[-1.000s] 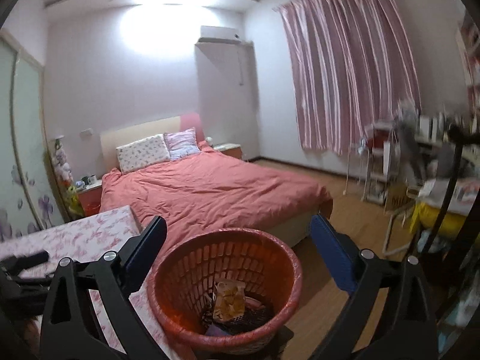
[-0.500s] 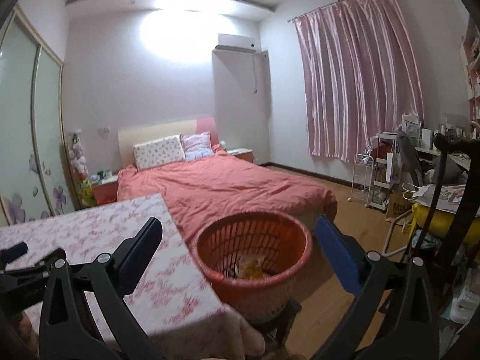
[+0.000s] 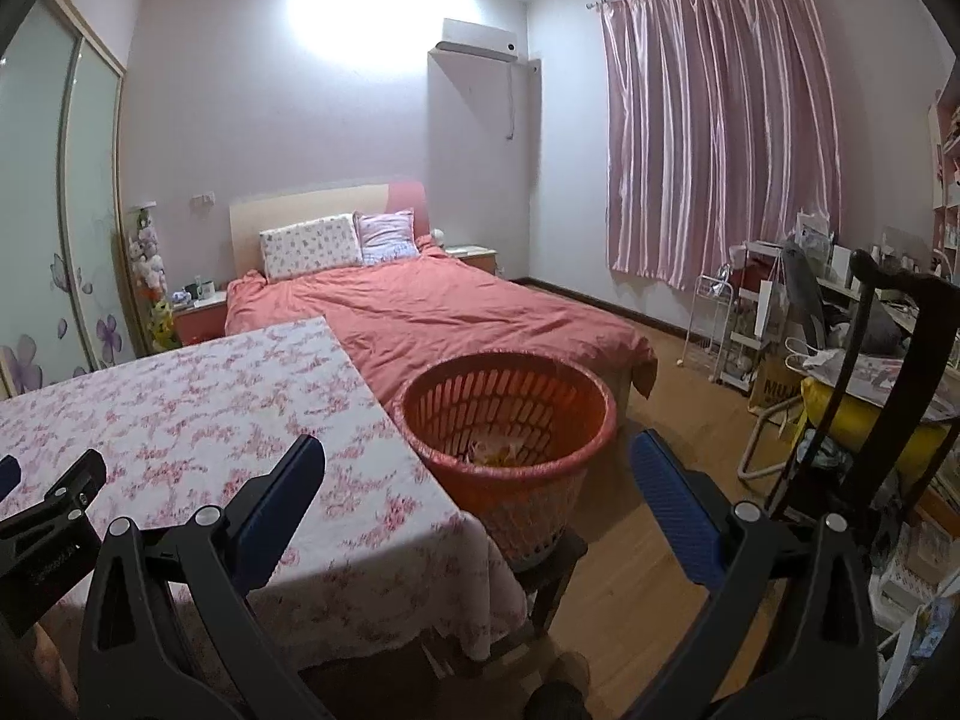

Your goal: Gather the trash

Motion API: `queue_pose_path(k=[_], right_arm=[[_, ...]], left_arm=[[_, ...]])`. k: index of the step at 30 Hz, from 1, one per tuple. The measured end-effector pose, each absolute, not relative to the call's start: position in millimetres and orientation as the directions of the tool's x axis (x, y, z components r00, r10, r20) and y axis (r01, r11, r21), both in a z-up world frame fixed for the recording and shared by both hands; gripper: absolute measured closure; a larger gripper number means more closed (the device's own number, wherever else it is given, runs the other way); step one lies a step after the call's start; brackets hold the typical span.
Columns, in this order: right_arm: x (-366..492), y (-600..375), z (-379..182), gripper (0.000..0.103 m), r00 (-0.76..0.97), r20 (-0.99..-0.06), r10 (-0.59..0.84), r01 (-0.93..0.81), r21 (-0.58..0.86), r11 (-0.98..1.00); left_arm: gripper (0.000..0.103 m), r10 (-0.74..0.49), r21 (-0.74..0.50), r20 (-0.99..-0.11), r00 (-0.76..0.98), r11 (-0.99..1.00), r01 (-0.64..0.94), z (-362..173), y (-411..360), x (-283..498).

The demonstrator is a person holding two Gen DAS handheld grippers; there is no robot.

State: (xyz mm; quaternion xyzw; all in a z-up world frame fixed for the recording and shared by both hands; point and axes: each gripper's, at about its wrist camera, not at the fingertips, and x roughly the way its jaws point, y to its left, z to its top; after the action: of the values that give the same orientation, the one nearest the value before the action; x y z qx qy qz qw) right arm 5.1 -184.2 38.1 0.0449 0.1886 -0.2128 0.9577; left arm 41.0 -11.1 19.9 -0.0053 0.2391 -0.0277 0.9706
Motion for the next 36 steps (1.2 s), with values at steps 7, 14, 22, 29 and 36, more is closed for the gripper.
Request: queue_pose_path(k=[7,14,22,29,36], right_arm=[[-2,-177,29,0.002,0.818,-0.398,-0.416,0.448,-0.013,0.894],[-5,-176,22,0.002,0.787,-0.412,-0.459,0.487,-0.041,0.872],[-5,-177,15,0.002,0.760,-0.433,-0.484,0.509,-0.064,0.858],[-6,-175,12,0.002,0.755,-0.434,-0.491,0.514,-0.074,0.855],[-7,-179,11,0.002,0.758,-0.441,-0.481,0.509,-0.060,0.858]], left_arm=[[0.004,-0.047,-0.037,-0.478,0.877,0.999,0.034,14,-8,30],[0.004,-0.030,-0.035,-0.500,0.865,0.999,0.015,6,-6,24],[0.004,-0.017,-0.030,-0.526,0.850,1.000,0.001,-3,-8,23],[0.004,-0.020,-0.037,-0.540,0.841,0.999,-0.001,-8,-11,22],[0.004,-0.038,-0.058,-0.538,0.842,0.998,0.008,-10,-12,20]])
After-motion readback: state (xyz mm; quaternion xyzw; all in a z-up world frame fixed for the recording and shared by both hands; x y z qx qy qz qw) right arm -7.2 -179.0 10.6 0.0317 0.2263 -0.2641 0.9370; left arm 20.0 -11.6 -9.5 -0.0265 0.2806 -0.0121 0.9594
